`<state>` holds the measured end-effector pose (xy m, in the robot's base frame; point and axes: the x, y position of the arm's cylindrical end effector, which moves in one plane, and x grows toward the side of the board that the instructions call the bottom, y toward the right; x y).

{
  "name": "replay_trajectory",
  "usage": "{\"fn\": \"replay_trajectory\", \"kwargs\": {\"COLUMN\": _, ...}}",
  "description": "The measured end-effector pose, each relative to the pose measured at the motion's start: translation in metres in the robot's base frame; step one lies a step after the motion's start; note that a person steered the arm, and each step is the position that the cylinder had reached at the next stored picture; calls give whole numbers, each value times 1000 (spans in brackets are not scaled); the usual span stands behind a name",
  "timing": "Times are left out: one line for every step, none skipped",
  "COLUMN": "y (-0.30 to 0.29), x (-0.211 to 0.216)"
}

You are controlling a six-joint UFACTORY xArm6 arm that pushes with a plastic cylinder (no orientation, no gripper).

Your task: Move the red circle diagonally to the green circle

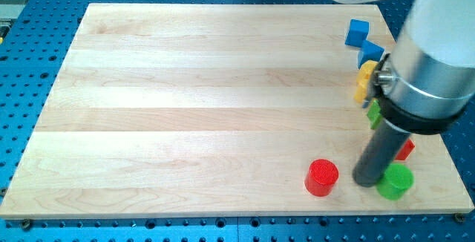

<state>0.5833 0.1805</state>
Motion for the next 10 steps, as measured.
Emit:
{"fn": "replay_trajectory", "kwargs": {"y": -10, "x": 3}}
{"fn": "replay_trajectory", "kwargs": {"y": -42, "x": 28}}
{"fn": "replay_trajectory", "kwargs": {"y": -48, "x": 35}}
{"fn": "replay_trajectory", "kwargs": {"y": -125, "x": 33}}
{"fn": "replay_trajectory", "kwargs": {"y": -124, "x": -15}}
{"fn": "replay_trajectory", "kwargs": {"y": -46, "x": -41}}
{"fn": "replay_trajectory", "kwargs": {"y": -65, "x": -13}}
{"fn": "replay_trajectory", "kwargs": {"y": -30, "x": 31}}
{"fn": "replay_trajectory", "kwargs": {"y": 4, "x": 1}}
{"fn": "replay_trajectory", "kwargs": {"y": -13, "x": -57}}
